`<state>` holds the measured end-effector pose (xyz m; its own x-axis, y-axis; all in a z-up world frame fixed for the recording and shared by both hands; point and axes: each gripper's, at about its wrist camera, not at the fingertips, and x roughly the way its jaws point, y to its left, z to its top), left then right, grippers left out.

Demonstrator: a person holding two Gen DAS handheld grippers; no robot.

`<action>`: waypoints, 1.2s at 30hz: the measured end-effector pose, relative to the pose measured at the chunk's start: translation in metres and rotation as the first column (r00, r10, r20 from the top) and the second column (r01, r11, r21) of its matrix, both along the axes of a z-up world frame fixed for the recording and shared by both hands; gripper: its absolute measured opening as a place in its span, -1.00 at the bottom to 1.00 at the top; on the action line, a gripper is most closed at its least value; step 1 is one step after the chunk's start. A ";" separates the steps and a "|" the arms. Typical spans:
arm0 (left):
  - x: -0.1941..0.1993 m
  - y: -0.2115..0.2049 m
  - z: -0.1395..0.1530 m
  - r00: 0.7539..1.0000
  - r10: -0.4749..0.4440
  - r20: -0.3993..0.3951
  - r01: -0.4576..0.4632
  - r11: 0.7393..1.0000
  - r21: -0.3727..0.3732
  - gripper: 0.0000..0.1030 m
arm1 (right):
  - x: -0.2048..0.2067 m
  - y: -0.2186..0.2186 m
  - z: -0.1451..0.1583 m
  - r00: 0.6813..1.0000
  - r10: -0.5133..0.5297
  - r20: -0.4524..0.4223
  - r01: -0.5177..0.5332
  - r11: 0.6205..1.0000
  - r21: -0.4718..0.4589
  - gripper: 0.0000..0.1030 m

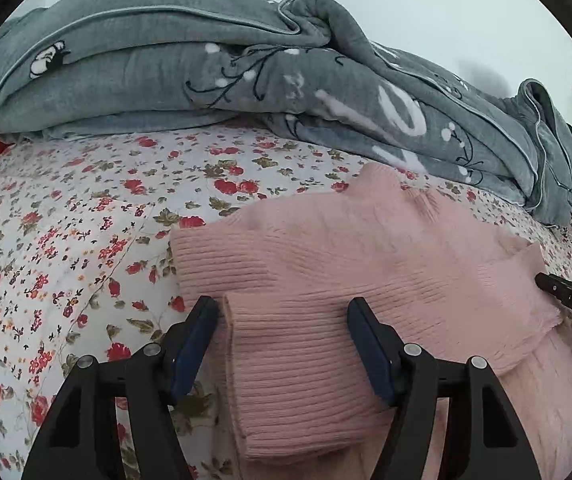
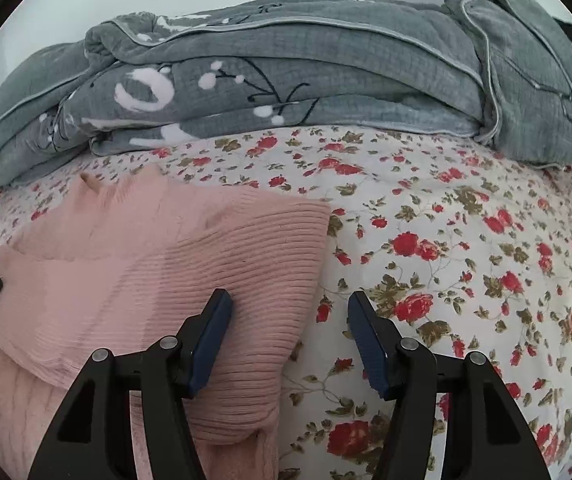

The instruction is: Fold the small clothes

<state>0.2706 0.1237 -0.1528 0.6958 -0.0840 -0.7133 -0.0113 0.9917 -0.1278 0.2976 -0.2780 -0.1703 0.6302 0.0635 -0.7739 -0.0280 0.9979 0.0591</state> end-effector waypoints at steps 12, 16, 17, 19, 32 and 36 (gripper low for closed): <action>0.004 0.008 -0.002 1.000 0.022 0.003 -0.022 0.998 -0.058 0.31 | 0.004 -0.004 -0.003 1.000 -0.015 -0.022 0.015 1.000 0.021 0.26; 0.005 0.007 -0.001 1.000 0.022 0.002 -0.022 0.998 -0.055 0.31 | 0.004 -0.004 -0.004 1.000 -0.015 -0.023 0.015 1.000 0.024 0.27; 0.005 0.007 -0.001 1.000 0.021 0.002 -0.021 0.998 -0.057 0.31 | 0.004 -0.004 -0.004 1.000 -0.015 -0.023 0.016 1.000 0.024 0.27; 0.005 0.007 -0.001 1.000 0.021 0.002 -0.021 0.998 -0.059 0.31 | 0.004 -0.004 -0.003 1.000 -0.014 -0.023 0.014 1.000 0.021 0.30; 0.003 0.011 0.002 0.999 0.046 0.014 -0.044 0.996 -0.074 0.20 | 0.002 0.004 -0.003 1.000 -0.008 -0.007 0.008 0.999 -0.041 0.32; 0.003 0.012 0.001 0.999 0.050 0.012 -0.049 0.995 -0.084 0.20 | 0.001 0.006 -0.002 1.000 -0.007 -0.002 0.007 0.998 -0.061 0.31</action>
